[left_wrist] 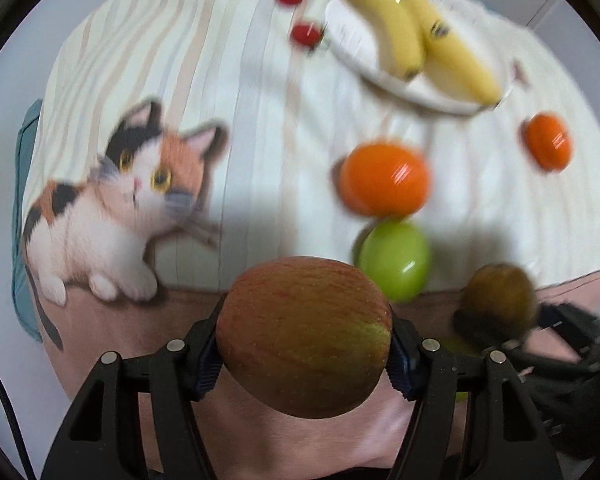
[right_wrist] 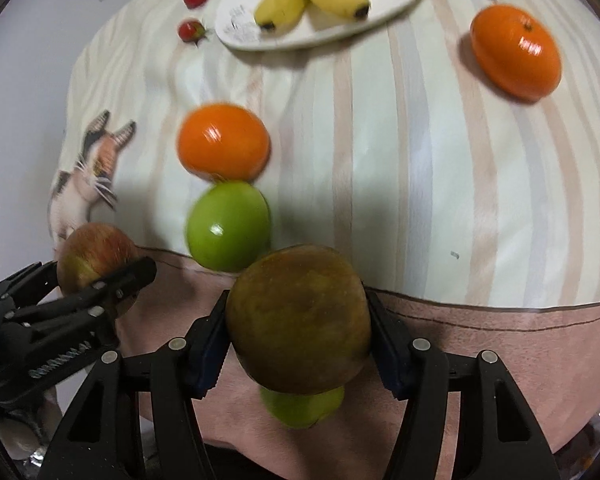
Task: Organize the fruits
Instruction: 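Grasp the red apple with the left tool while the right tool grasps the brown fruit, then place the red apple and brown fruit on the plate beside the bananas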
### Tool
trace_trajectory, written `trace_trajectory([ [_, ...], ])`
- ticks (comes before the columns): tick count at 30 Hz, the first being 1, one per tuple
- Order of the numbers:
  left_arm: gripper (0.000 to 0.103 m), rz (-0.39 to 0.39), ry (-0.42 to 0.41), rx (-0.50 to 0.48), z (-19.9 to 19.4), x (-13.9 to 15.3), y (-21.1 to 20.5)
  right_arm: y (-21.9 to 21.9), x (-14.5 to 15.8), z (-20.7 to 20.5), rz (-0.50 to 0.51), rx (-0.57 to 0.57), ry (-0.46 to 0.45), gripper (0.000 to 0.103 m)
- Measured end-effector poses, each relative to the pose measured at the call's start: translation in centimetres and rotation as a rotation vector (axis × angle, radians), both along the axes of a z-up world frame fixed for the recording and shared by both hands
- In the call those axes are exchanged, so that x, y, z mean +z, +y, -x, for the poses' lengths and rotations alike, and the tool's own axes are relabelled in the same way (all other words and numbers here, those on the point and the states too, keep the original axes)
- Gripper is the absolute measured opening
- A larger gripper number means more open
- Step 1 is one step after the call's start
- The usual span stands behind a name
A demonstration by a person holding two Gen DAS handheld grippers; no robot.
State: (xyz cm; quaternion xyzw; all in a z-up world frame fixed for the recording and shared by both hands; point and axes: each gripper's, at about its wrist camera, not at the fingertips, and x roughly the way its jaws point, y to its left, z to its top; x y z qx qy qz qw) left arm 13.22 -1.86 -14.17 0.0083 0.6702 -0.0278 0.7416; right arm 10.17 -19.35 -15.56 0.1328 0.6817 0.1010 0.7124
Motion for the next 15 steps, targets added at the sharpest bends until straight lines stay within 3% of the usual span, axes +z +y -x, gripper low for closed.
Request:
trace_trajectory([
  [4,0.064,0.072,-0.062,-0.001,-2.1,4.3,-1.4,-1.2,2.6,-1.0,-0.03,-0.033,-0.051,0.065],
  [8,0.064,0.106,-0.134,-0.027,-7.1,7.8,-1.1,-2.8,5.7,-3.3,-0.049,-0.075,-0.113,0.065],
  [14,0.064,0.102,-0.213,-0.068,-13.5,10.4,-1.7,-5.4,9.7,-8.0,-0.009,-0.115,-0.214,0.065],
  [15,0.064,0.099,-0.222,-0.073,-14.3,9.8,-1.6,-6.0,10.2,-8.8,-0.002,-0.12,-0.227,0.065],
])
